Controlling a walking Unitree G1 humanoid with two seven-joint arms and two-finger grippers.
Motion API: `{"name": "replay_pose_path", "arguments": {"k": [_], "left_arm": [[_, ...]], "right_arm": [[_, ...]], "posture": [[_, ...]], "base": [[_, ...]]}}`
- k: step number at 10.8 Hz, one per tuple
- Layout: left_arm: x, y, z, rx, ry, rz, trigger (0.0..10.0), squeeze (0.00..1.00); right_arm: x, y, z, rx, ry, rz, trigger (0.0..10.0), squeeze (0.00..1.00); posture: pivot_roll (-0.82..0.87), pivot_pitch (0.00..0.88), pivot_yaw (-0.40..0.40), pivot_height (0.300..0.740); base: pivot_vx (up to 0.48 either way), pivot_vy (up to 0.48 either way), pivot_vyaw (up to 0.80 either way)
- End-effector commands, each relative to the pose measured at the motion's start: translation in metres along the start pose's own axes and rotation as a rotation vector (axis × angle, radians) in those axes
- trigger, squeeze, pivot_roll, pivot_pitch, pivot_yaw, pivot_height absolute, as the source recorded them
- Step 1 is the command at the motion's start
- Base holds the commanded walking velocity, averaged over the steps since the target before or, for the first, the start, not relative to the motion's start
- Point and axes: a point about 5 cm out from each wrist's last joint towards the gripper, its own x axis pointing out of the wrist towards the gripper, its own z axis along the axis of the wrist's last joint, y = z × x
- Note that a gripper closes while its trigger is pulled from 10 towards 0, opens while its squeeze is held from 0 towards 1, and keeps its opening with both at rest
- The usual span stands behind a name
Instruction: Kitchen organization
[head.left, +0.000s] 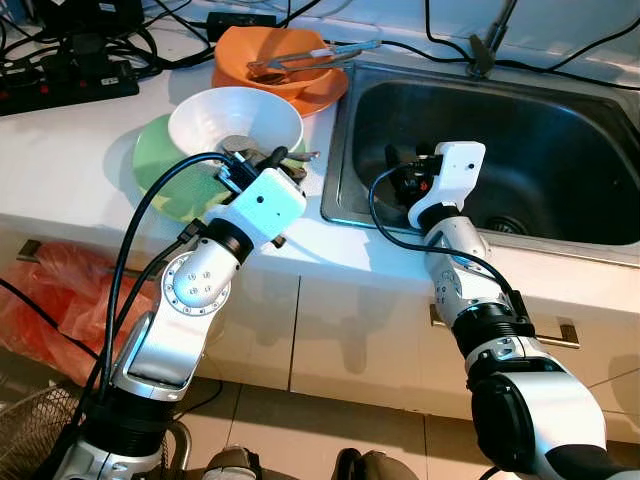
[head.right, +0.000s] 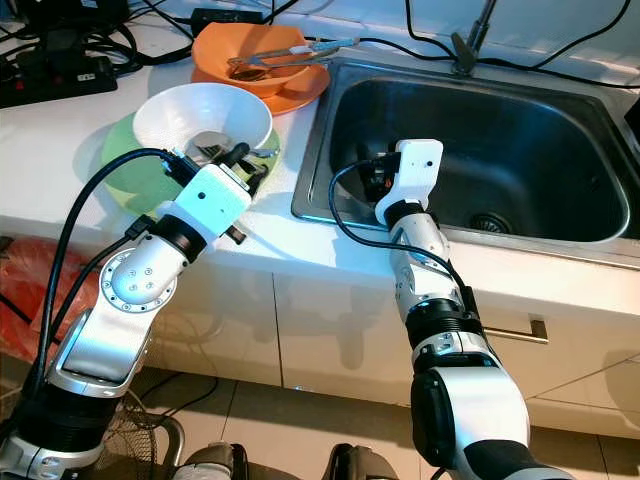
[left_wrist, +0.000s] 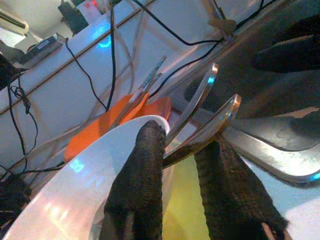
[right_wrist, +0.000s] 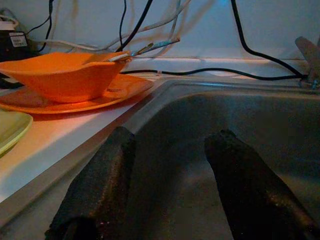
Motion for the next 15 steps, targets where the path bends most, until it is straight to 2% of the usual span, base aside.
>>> {"name": "replay_pose_path", "arguments": {"k": [1, 3, 4, 8, 9, 12, 14, 15], "left_arm": [[0.002, 0.003, 0.003, 0.014, -0.014, 0.012, 0.0, 0.00], [0.003, 0.005, 0.008, 0.011, -0.029, 0.019, 0.0, 0.00], [0.004, 0.004, 0.008, 0.005, -0.033, 0.015, 10.0, 0.00], [0.002, 0.004, 0.008, 0.017, -0.026, 0.009, 10.0, 0.00], [0.004, 0.010, 0.013, 0.058, -0.054, 0.049, 10.0, 0.00], [0.004, 0.034, 0.024, 0.104, -0.090, 0.180, 10.0, 0.00], [0.003, 0.042, 0.022, 0.104, -0.064, 0.194, 10.0, 0.00], [0.002, 0.044, 0.023, 0.074, -0.069, 0.190, 10.0, 0.00]], "right_arm": [[-0.009, -0.001, -0.017, 0.019, 0.066, -0.008, 10.0, 0.00], [-0.009, -0.001, -0.017, 0.018, 0.070, -0.009, 10.0, 0.00], [-0.009, -0.001, -0.017, 0.018, 0.070, -0.010, 10.0, 0.00], [-0.009, -0.002, -0.018, 0.017, 0.074, -0.010, 10.0, 0.00], [-0.009, -0.002, -0.018, 0.018, 0.073, -0.012, 10.0, 0.00], [-0.009, -0.002, -0.018, 0.022, 0.075, -0.017, 10.0, 0.00], [-0.009, -0.002, -0.018, 0.024, 0.077, -0.016, 10.0, 0.00], [-0.009, -0.002, -0.018, 0.024, 0.078, -0.016, 10.0, 0.00]], "posture": [[0.15, 0.147, -0.069, 0.740], [0.15, 0.147, -0.070, 0.740], [0.15, 0.147, -0.070, 0.740], [0.15, 0.146, -0.072, 0.740], [0.15, 0.146, -0.073, 0.740], [0.15, 0.144, -0.074, 0.740], [0.15, 0.146, -0.074, 0.740], [0.15, 0.146, -0.074, 0.740]], "base": [[0.000, 0.000, 0.00], [0.000, 0.000, 0.00], [0.000, 0.000, 0.00], [0.000, 0.000, 0.00], [0.000, 0.000, 0.00], [0.000, 0.000, 0.00], [0.000, 0.000, 0.00], [0.000, 0.000, 0.00]]}}
